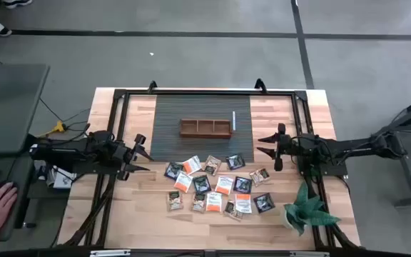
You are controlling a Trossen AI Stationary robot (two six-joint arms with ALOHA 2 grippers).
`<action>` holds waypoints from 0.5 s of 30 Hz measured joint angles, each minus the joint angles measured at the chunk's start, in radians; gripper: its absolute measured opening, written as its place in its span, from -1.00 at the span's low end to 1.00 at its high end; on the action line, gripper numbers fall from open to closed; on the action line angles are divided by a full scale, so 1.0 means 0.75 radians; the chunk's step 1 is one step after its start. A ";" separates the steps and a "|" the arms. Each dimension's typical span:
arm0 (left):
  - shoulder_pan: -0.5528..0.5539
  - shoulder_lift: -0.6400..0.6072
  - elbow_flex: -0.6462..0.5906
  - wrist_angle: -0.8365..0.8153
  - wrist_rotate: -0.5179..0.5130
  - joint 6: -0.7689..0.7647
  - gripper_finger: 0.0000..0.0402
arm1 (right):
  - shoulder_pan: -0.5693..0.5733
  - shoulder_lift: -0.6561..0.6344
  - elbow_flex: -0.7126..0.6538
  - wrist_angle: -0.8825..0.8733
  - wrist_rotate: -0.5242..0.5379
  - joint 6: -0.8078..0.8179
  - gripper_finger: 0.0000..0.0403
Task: Pick & Place Tea
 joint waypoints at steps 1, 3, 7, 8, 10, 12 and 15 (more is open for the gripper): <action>0.000 0.000 0.000 0.000 0.000 0.000 -0.15 | 0.000 0.000 0.001 0.000 0.000 0.000 -0.22; 0.000 0.000 0.000 0.000 0.000 0.000 -0.15 | 0.000 0.001 0.000 0.000 0.000 0.000 -0.21; 0.000 0.000 0.000 0.000 0.001 0.000 -0.15 | 0.000 0.000 0.000 0.000 0.000 0.000 -0.19; 0.000 0.000 0.000 0.000 0.000 0.000 -0.15 | 0.000 0.000 0.000 0.000 0.000 0.000 -0.19; 0.000 0.000 0.000 0.000 0.001 0.000 -0.15 | 0.000 0.000 0.000 0.000 0.000 0.000 -0.20; 0.000 0.000 0.000 0.000 0.001 0.000 -0.15 | 0.000 0.000 0.000 0.000 0.000 0.000 -0.20; 0.000 0.000 0.000 0.000 0.000 0.000 -0.15 | 0.000 0.001 0.000 0.000 0.000 0.000 -0.22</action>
